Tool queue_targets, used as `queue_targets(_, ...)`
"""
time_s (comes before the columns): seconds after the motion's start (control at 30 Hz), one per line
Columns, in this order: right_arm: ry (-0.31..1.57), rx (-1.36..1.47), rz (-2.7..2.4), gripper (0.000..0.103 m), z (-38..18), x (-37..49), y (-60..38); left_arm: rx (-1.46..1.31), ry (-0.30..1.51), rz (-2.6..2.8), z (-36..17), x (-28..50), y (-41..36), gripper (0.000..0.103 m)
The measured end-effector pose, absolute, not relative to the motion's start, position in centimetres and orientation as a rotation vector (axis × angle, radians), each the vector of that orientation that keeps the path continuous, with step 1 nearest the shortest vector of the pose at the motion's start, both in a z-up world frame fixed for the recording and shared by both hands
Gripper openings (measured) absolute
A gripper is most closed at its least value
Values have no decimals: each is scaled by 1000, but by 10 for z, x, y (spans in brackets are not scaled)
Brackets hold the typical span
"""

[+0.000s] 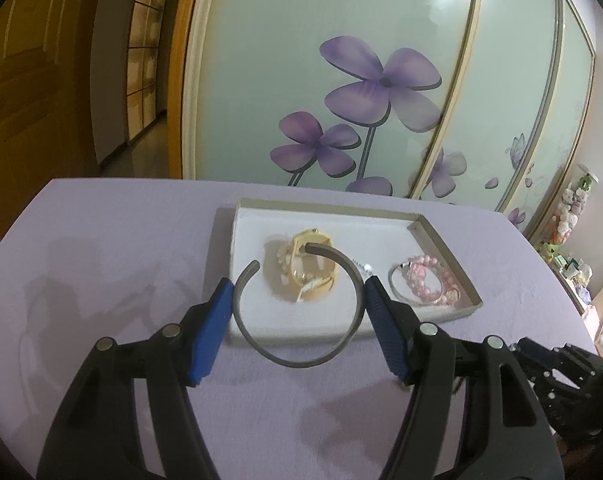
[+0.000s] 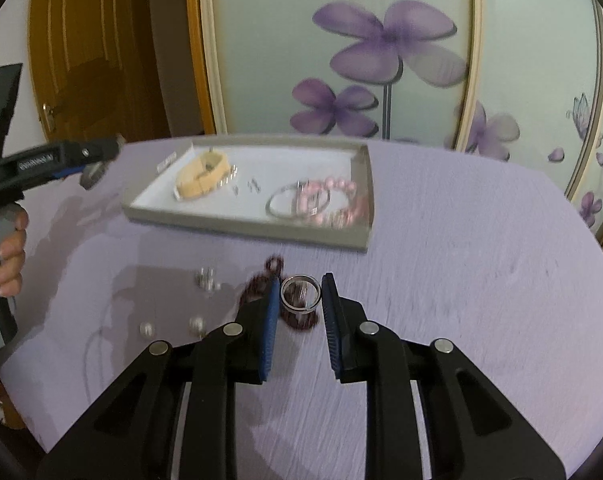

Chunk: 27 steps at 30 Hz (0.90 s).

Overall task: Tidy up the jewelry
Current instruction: 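Carry the cuff and ring into the tray with both tools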

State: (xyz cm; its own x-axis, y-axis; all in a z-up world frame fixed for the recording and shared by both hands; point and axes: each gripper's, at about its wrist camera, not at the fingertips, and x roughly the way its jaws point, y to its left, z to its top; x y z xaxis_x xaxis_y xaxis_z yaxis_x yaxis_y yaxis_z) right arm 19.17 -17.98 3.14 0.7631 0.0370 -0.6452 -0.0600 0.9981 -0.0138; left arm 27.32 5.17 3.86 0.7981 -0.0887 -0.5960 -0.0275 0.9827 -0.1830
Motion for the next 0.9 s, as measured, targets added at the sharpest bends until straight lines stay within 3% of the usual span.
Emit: queue_targets(0.9, 741, -103, 100, 22, 13, 311, -168, -141, 719, -66, 8, 391, 41, 66)
